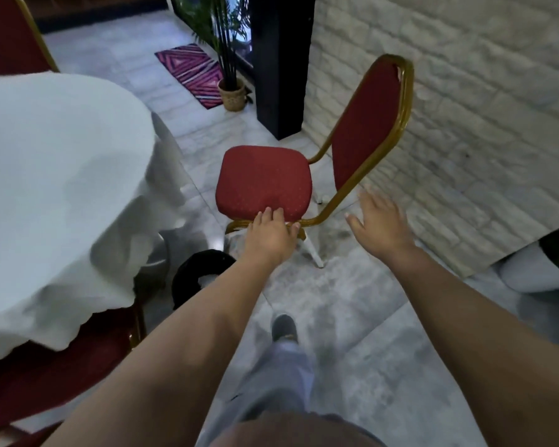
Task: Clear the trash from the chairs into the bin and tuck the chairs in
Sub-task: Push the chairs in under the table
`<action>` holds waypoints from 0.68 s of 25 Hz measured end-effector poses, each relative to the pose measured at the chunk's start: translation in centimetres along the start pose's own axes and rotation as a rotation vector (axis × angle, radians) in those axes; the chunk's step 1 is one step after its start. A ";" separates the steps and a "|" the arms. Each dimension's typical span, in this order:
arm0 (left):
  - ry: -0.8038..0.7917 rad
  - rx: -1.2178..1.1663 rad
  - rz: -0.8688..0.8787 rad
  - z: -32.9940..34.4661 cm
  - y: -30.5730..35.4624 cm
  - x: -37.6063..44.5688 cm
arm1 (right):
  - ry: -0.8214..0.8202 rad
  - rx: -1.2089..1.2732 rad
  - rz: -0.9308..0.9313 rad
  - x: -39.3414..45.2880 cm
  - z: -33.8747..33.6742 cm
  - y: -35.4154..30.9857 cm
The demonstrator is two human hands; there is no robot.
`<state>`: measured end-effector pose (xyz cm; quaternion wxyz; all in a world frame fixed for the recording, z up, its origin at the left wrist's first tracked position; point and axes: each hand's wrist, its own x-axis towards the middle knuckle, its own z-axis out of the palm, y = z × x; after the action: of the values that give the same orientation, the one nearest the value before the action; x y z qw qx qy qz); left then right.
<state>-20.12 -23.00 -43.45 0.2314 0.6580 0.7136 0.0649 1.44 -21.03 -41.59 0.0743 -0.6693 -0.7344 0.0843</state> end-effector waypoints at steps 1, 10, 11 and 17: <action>-0.003 -0.012 -0.006 -0.5 1.0 2.5 | 0.019 -0.001 -0.008 2.6 -0.8 0.6; 0.014 -0.066 0.080 -3.7 12.7 21.3 | 0.125 -0.035 -0.002 22.8 -7.0 8.7; 0.019 -0.083 0.096 -3.4 14.0 22.5 | 0.127 -0.037 -0.001 24.3 -7.1 9.7; 0.052 -0.238 0.009 -1.7 24.2 30.5 | 0.082 -0.068 -0.091 35.4 -8.3 16.4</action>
<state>0.34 9.94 -39.76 0.2889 0.6272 0.7036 0.1676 15.92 15.87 -37.28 0.0850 -0.6404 -0.7628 0.0284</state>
